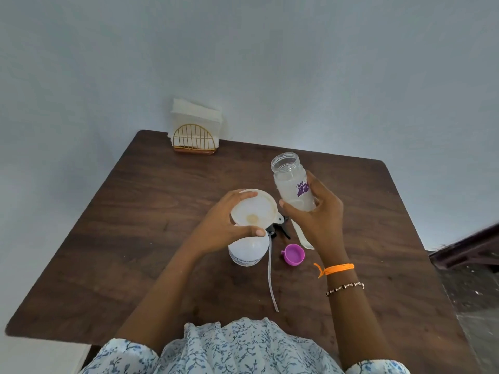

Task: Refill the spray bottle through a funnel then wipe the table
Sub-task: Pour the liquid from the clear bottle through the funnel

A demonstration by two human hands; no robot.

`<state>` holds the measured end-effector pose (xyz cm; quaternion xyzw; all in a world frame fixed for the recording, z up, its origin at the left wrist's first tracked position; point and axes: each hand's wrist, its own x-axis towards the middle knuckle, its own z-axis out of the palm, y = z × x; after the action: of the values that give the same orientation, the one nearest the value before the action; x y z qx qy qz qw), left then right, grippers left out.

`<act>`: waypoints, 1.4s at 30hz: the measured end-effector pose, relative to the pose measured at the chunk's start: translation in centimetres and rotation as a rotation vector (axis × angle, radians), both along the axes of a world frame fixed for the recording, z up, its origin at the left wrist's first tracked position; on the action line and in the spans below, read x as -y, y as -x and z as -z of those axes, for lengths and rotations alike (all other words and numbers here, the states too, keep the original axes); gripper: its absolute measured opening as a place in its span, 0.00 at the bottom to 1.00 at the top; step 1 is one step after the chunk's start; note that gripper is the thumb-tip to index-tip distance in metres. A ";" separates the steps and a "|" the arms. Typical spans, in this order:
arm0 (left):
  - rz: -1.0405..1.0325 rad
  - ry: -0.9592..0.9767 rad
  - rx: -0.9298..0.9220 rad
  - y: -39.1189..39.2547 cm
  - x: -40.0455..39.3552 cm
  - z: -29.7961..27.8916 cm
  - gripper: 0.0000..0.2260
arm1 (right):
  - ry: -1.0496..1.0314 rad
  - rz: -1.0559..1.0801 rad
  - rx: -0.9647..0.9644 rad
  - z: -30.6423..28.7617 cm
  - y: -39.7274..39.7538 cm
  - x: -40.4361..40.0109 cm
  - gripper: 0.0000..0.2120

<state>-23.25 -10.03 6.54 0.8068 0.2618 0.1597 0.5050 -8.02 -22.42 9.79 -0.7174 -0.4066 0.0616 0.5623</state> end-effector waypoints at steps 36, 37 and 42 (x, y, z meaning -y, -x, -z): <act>-0.068 0.113 0.113 -0.6 1.0 1.6 0.38 | 0.163 0.187 0.512 1.9 1.3 1.9 0.28; -0.065 0.116 0.120 -0.6 1.0 1.6 0.38 | 0.160 0.185 0.508 1.9 1.3 1.8 0.28; -0.064 0.115 0.133 -0.7 1.0 1.6 0.38 | 0.154 0.187 0.497 2.1 1.5 1.8 0.28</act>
<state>-22.60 -11.02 4.92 0.7552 0.2621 0.2138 0.5615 -9.51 -24.20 7.72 -0.7856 -0.4581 -0.1379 0.3925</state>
